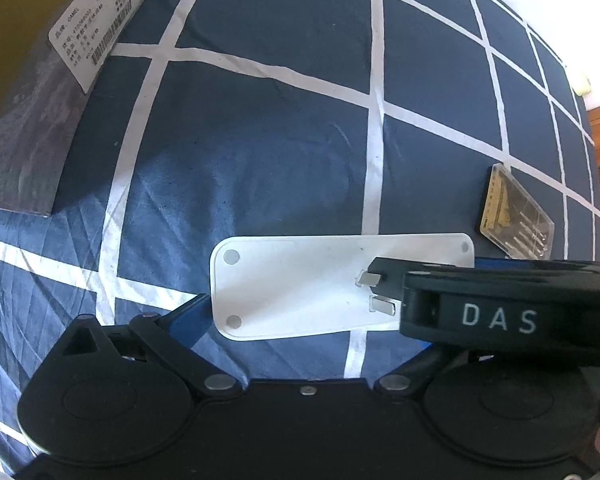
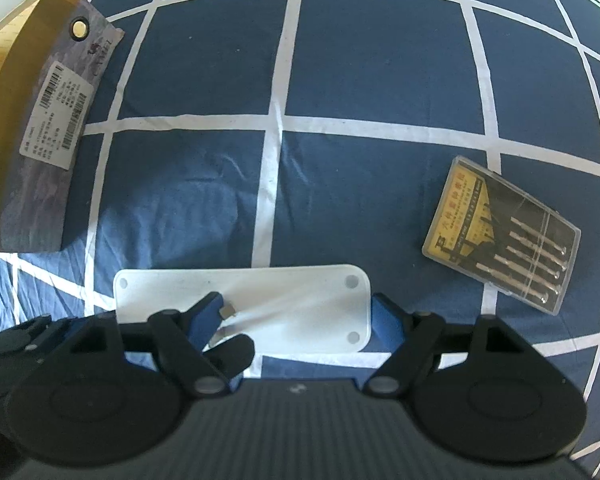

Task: Organize objects
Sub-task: 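Lift the power strip with the right gripper and carry it toward the box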

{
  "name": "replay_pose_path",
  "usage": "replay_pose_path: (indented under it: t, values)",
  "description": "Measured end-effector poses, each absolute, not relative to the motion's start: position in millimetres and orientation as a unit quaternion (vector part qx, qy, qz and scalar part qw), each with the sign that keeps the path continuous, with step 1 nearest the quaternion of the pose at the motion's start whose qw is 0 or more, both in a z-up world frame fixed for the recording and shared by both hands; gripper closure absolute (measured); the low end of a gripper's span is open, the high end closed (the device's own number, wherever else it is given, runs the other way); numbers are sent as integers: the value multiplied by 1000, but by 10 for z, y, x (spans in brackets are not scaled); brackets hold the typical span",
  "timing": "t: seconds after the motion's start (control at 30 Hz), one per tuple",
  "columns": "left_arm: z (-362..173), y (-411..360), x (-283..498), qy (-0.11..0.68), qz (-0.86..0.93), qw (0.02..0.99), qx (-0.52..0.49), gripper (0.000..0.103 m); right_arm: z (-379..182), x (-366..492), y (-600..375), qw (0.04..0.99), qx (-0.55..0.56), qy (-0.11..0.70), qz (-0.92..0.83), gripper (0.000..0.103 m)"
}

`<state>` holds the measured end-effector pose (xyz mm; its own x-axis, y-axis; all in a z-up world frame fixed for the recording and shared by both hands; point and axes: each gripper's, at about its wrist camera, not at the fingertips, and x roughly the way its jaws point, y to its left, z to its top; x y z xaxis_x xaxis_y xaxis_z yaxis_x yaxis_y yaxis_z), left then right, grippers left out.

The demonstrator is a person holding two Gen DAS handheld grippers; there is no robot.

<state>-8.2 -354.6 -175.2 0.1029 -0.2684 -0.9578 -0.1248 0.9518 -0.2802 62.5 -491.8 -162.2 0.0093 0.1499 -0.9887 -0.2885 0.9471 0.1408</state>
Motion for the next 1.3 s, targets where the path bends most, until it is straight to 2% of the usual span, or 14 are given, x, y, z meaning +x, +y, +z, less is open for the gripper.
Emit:
replay_pose_path:
  t: [0.07, 0.7, 1.3]
  values:
    - [-1753, -3557, -78, 669, -47, 728, -141, 9, -1616, 612, -4924, 709, -50, 686, 156, 24]
    - [-1677, -3602, -93, 666, -37, 733, -133, 11, -1565, 573, -4932, 714, -45, 680, 161, 24]
    - [-885, -3549, -319, 610, 36, 779, -141, 12, -867, 527, -4843, 737, -60, 628, 244, 24]
